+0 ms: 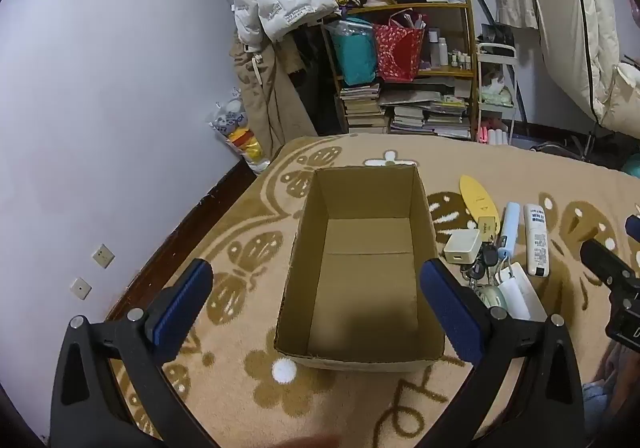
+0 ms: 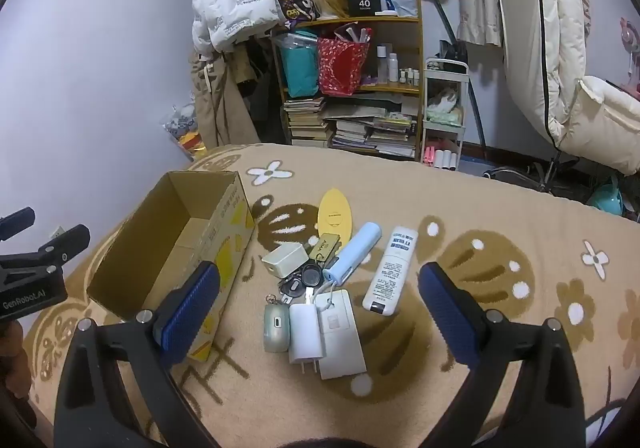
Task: Organize rigid objects
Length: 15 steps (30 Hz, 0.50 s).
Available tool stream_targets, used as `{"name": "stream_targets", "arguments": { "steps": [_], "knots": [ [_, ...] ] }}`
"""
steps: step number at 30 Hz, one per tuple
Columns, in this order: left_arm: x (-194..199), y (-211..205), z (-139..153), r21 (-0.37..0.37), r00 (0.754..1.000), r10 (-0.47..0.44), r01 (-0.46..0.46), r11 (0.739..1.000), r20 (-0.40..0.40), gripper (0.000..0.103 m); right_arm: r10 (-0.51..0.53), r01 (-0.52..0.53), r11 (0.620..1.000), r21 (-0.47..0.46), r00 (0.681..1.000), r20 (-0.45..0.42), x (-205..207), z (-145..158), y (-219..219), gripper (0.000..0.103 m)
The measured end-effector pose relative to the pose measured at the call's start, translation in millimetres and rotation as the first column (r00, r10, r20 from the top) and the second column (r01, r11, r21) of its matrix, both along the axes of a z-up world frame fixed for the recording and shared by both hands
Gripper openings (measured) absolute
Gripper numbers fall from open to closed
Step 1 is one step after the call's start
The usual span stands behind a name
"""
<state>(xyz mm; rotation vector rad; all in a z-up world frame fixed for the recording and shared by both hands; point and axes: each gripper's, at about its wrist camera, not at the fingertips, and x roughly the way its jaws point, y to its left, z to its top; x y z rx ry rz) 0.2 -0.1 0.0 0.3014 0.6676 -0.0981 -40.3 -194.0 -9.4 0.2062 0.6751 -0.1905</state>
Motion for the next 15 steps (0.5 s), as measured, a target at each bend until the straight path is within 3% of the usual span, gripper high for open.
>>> {"name": "stream_targets", "arguments": {
  "steps": [15],
  "knots": [
    [-1.7,-0.7,-5.8,0.018,1.0,-0.008,0.008,1.0,0.0,0.102,0.0,0.0,1.0,0.002,1.0,-0.009,1.1,-2.5,-1.2,0.103]
  ]
}}
